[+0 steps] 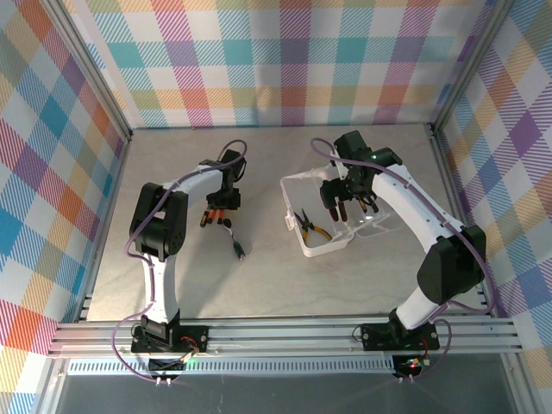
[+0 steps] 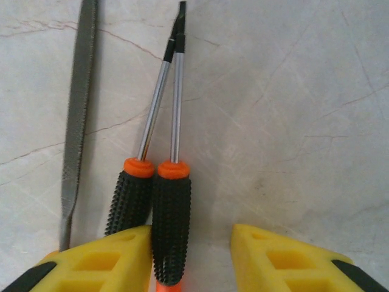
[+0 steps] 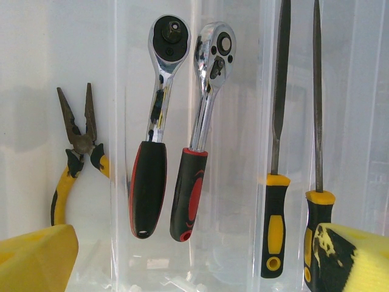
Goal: Pack the tool kit
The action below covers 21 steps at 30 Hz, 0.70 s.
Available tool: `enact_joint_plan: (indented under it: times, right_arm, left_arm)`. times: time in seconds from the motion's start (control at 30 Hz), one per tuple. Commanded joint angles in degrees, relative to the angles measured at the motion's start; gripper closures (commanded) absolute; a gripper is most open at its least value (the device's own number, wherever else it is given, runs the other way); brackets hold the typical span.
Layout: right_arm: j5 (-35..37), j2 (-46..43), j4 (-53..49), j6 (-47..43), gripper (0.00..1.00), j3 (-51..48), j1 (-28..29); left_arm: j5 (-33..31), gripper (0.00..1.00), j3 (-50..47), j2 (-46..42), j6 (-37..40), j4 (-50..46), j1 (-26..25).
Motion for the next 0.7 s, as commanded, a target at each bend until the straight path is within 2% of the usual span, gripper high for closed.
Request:
enact_joint_plan:
  times: [0.0,0.07,0.57,0.67]
  right_arm:
    - [-1.11,0.19,-0.05,0.77,0.01,0.75,0.41]
    - [-1.2,0.21,-0.1,0.84,0.01,0.76,0.41]
    - [-1.46,-0.66,-0.4,0.71,0.01,1.59,0.41]
    - [-1.76,-1.33,-0.36,0.68,0.01,1.8,0.41]
  left_arm:
    - [2.06,0.6,0.75,3.6,0.03,-0.51,-0.49]
    - [2.3,0.61,0.84,4.28,-0.04,-0.51,-0.49]
    - [3.79,0.99,2.03,2.94,0.45,-1.58,-0.49]
    - [4.25,1.0,3.34,1.03,1.03,-2.56,-0.49]
